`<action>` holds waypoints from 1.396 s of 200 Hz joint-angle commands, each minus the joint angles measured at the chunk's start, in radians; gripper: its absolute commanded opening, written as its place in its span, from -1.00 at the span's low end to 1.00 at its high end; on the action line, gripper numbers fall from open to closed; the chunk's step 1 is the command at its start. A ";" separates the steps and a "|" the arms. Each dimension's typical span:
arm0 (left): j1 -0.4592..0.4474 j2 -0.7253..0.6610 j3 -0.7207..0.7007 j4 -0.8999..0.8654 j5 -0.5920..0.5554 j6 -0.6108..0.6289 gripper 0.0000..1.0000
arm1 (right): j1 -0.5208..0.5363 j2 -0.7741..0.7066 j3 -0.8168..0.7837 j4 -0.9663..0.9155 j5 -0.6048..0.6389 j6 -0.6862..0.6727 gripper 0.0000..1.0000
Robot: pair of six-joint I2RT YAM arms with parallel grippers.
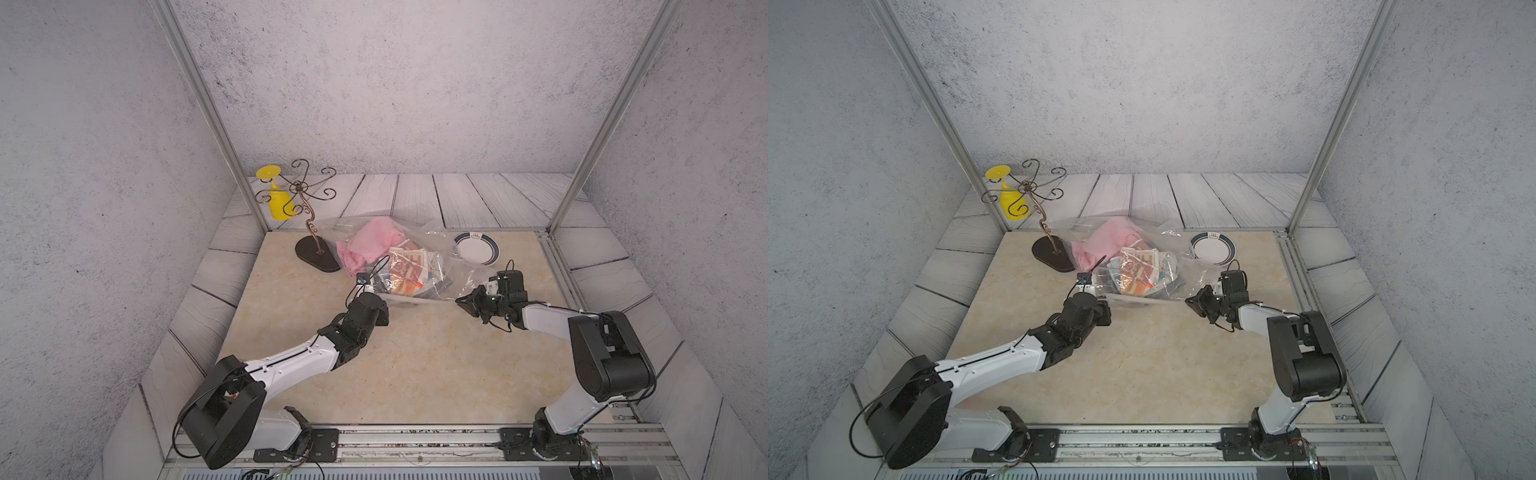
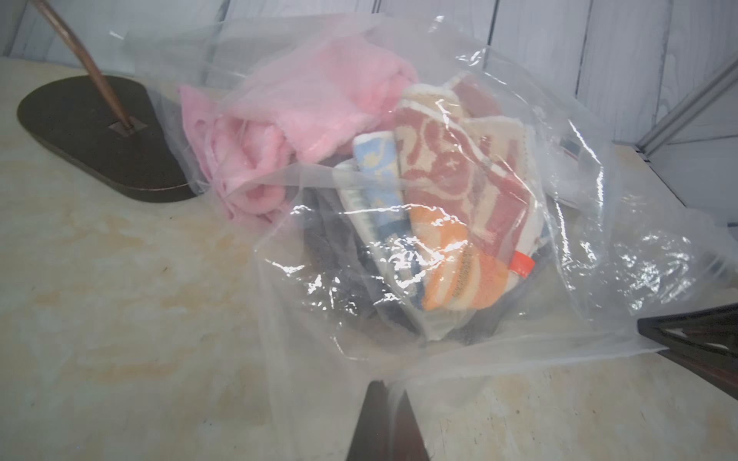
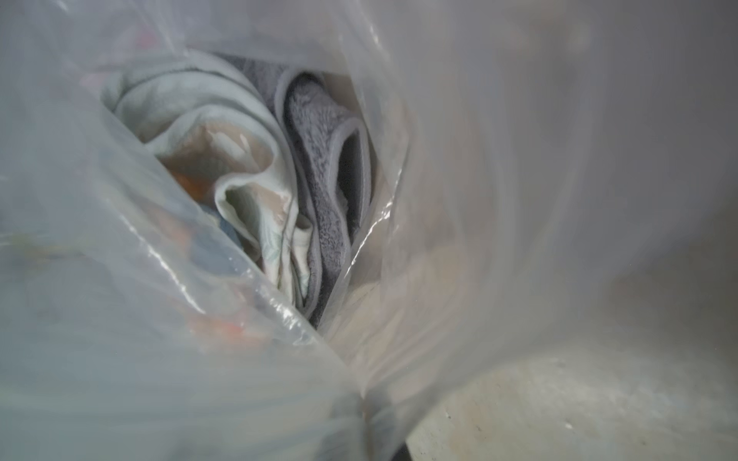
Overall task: Place the folded towel into the vacuum bag
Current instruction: Close the vacuum bag at the center of the board.
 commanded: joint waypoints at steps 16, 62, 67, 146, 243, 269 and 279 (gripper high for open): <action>0.154 -0.048 -0.016 -0.234 -0.458 -0.240 -1.00 | -0.137 0.060 -0.037 -0.086 0.359 -0.005 -0.95; 0.211 -0.052 -0.025 -0.319 -0.443 -0.341 -1.00 | -0.200 0.030 -0.033 -0.085 0.374 -0.070 -0.95; 0.215 -0.050 -0.025 -0.324 -0.441 -0.349 -1.00 | -0.205 0.029 -0.031 -0.084 0.374 -0.078 -0.95; 0.255 -0.022 -0.022 -0.386 -0.417 -0.430 -1.00 | -0.301 0.002 -0.025 -0.091 0.368 -0.158 -0.95; 0.271 0.001 0.000 -0.358 -0.378 -0.347 0.97 | -0.362 -0.074 -0.027 -0.078 0.383 -0.216 0.08; 0.271 0.015 0.043 -0.400 -0.378 -0.270 0.97 | -0.362 -0.151 -0.016 -0.144 0.509 -0.307 0.36; 0.271 0.015 0.055 -0.398 -0.373 -0.231 0.97 | -0.362 -0.181 -0.020 -0.153 0.557 -0.345 0.42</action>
